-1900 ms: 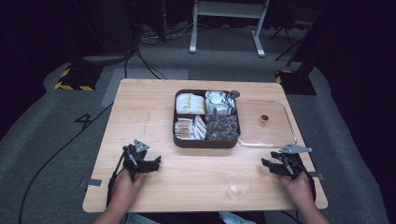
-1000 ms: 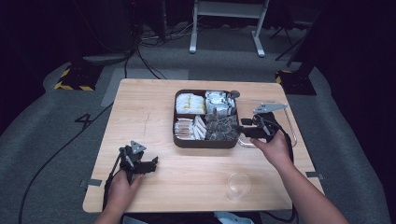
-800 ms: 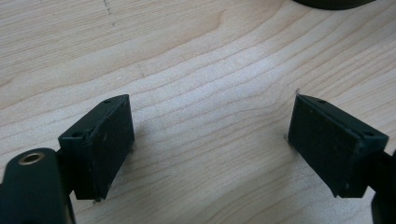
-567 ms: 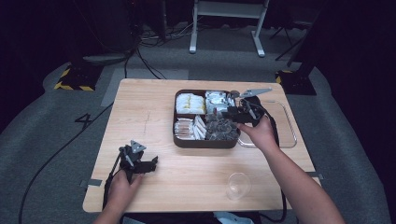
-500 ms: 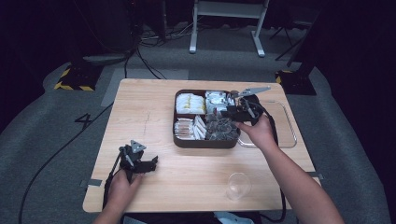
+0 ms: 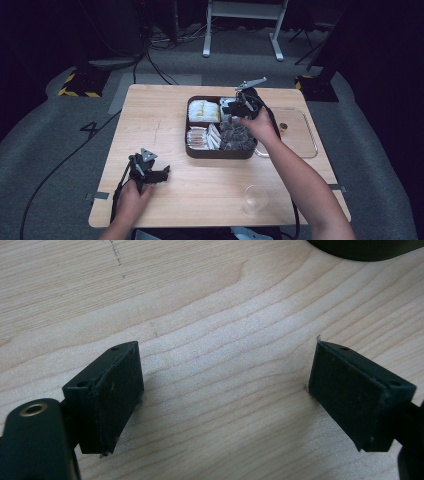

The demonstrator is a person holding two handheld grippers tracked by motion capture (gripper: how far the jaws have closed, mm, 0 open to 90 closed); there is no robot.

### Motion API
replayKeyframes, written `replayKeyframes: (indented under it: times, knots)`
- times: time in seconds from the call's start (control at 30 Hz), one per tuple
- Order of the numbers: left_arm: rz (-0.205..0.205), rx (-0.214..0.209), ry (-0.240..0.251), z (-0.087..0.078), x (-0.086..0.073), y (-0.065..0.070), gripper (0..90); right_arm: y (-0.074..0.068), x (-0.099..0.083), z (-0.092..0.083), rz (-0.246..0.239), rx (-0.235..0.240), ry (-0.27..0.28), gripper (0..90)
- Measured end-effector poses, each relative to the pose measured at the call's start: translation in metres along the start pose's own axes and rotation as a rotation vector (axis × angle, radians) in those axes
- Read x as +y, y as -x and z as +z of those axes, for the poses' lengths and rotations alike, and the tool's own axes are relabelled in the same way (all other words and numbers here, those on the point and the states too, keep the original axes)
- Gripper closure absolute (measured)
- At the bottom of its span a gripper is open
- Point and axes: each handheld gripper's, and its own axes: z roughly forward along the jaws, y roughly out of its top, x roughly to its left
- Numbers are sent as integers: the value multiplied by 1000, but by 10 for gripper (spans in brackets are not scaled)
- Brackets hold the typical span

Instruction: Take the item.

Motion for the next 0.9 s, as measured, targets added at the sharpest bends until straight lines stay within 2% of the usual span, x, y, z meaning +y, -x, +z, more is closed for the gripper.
replayKeyframes:
  times: [0.17, 0.27, 0.3, 0.43, 0.57, 0.7, 0.9]
  knots:
    - [-1, 4, 2, -1, -1, 0, 146, 3, 8, 19, 7, 1, -32, 595]
    - [-1, 4, 2, -1, -1, 0, 146, 5, 9, 26, 5, -3, -25, 592]
    - [-1, 5, 2, -1, -1, 0, 146, 7, 10, 34, 16, -7, -40, 592]
    - [-1, 4, 2, -1, -1, 0, 145, 11, 15, 46, 24, -23, -61, 591]
    - [-1, 4, 1, -1, -1, 0, 145, 12, 18, 53, 39, -29, -65, 589]
    - [-2, 3, 0, 0, 0, 0, 145, 12, 16, 64, 32, -44, -95, 585]
    - [-2, 3, 0, 0, 0, 0, 144, 12, 13, 75, 37, -40, -130, 586]
